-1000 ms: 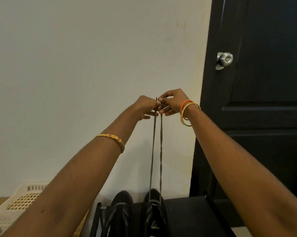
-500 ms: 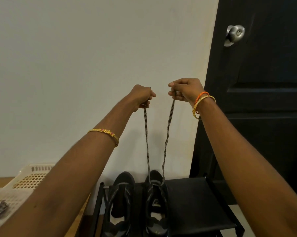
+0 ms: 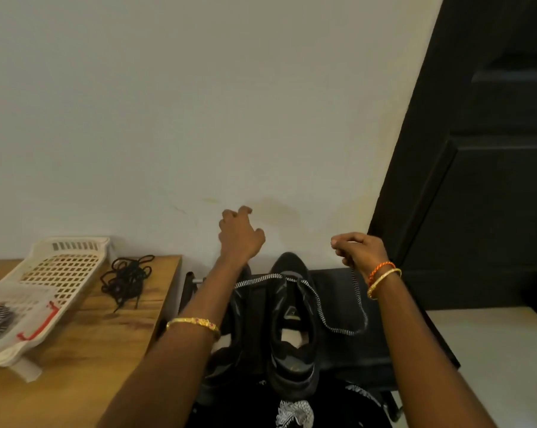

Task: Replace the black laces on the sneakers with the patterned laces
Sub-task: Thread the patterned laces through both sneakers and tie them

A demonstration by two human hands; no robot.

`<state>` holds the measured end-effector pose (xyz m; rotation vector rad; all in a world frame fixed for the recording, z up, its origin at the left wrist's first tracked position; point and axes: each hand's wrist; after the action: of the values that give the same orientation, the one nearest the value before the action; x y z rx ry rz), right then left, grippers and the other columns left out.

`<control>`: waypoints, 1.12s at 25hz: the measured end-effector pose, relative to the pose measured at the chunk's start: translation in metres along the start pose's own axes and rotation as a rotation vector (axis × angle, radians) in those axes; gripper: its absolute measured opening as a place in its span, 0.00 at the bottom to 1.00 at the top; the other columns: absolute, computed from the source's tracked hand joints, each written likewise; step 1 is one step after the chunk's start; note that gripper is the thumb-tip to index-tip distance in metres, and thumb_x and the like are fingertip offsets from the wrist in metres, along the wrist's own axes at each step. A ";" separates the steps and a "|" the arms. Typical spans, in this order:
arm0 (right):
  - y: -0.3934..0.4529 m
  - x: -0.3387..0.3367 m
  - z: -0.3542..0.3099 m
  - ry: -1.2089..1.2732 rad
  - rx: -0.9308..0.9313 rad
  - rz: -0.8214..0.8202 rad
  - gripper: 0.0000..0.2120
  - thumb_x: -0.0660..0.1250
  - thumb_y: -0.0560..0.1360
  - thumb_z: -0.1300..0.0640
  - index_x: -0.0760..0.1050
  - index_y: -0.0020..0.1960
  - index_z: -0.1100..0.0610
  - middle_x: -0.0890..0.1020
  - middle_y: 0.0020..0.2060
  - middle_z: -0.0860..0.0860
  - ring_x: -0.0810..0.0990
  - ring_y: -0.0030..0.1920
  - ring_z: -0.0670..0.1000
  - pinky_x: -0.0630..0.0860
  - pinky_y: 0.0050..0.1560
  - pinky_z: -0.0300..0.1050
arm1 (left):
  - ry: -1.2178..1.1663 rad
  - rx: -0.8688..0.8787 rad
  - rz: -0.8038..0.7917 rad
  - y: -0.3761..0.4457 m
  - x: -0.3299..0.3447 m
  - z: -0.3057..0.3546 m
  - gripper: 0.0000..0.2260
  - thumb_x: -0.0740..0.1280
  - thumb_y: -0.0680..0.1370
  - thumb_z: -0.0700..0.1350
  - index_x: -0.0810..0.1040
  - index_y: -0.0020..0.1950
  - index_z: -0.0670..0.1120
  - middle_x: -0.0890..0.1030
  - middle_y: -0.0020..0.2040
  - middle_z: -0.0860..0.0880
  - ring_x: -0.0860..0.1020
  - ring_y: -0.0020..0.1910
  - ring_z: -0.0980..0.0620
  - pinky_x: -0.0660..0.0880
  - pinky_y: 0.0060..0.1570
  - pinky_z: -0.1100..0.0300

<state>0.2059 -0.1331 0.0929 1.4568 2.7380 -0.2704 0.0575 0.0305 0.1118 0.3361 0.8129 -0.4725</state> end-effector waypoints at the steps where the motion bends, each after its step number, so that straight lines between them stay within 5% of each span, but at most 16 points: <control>1: 0.003 0.006 0.015 -0.010 0.016 0.023 0.02 0.71 0.71 0.67 0.80 0.42 0.61 0.81 0.36 0.52 0.77 0.34 0.46 0.73 0.30 0.35 | -0.078 0.001 -0.034 -0.006 0.019 -0.010 0.17 0.65 0.76 0.40 0.73 0.65 0.42 0.73 0.62 0.39 0.72 0.62 0.42 0.70 0.58 0.56; 4: 0.017 0.026 0.052 -0.019 0.083 0.069 0.05 0.71 0.70 0.68 0.80 0.40 0.59 0.80 0.33 0.53 0.75 0.31 0.47 0.72 0.26 0.33 | -0.226 -0.132 -0.172 -0.022 0.065 -0.035 0.05 0.66 0.76 0.40 0.81 0.48 0.41 0.83 0.46 0.42 0.80 0.50 0.45 0.74 0.50 0.60; 6: 0.025 0.036 0.067 -0.016 0.120 0.076 0.03 0.71 0.70 0.67 0.80 0.42 0.61 0.79 0.31 0.53 0.74 0.29 0.47 0.72 0.25 0.32 | -0.261 -0.186 -0.228 -0.026 0.086 -0.045 0.08 0.67 0.77 0.45 0.82 0.44 0.41 0.83 0.40 0.44 0.81 0.44 0.46 0.75 0.48 0.59; 10: 0.026 0.054 0.082 -0.019 0.126 -0.013 0.04 0.69 0.72 0.67 0.81 0.45 0.64 0.80 0.33 0.51 0.75 0.32 0.44 0.73 0.28 0.31 | -0.289 -0.221 -0.193 -0.027 0.105 -0.053 0.10 0.67 0.77 0.46 0.83 0.43 0.41 0.83 0.42 0.45 0.80 0.43 0.48 0.75 0.45 0.60; 13: 0.021 0.071 0.090 -0.187 0.035 -0.091 0.05 0.70 0.71 0.67 0.81 0.45 0.60 0.81 0.35 0.49 0.78 0.36 0.44 0.77 0.41 0.35 | -0.436 -0.264 -0.146 -0.026 0.114 -0.066 0.04 0.70 0.76 0.41 0.84 0.45 0.42 0.84 0.43 0.43 0.81 0.40 0.49 0.79 0.49 0.54; 17: 0.019 0.078 0.092 -0.441 -0.098 -0.055 0.05 0.67 0.74 0.66 0.81 0.46 0.60 0.80 0.37 0.50 0.76 0.36 0.41 0.72 0.39 0.28 | -0.595 -0.298 -0.181 -0.030 0.117 -0.078 0.04 0.70 0.75 0.37 0.84 0.48 0.42 0.83 0.40 0.47 0.78 0.36 0.57 0.77 0.39 0.68; 22: 0.027 0.087 0.102 -0.757 -0.200 0.001 0.02 0.71 0.73 0.58 0.83 0.42 0.54 0.77 0.50 0.56 0.76 0.53 0.55 0.77 0.51 0.48 | -0.658 -0.271 -0.178 -0.029 0.117 -0.081 0.06 0.70 0.74 0.35 0.84 0.50 0.40 0.82 0.38 0.49 0.78 0.32 0.63 0.73 0.33 0.74; 28: 0.035 0.093 0.108 -0.743 -0.041 -0.063 0.06 0.71 0.72 0.56 0.80 0.37 0.49 0.77 0.56 0.54 0.71 0.62 0.56 0.60 0.54 0.41 | -0.642 -0.204 -0.154 -0.029 0.120 -0.083 0.06 0.70 0.74 0.36 0.84 0.50 0.41 0.83 0.40 0.49 0.78 0.33 0.68 0.74 0.36 0.74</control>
<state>0.1771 -0.0557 -0.0280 0.9817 2.1606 -0.6079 0.0622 0.0114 -0.0356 -0.0753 0.2546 -0.5929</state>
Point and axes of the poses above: each hand's wrist, its own y-axis towards the middle knuckle, its own x-axis out of the palm, z = x × y
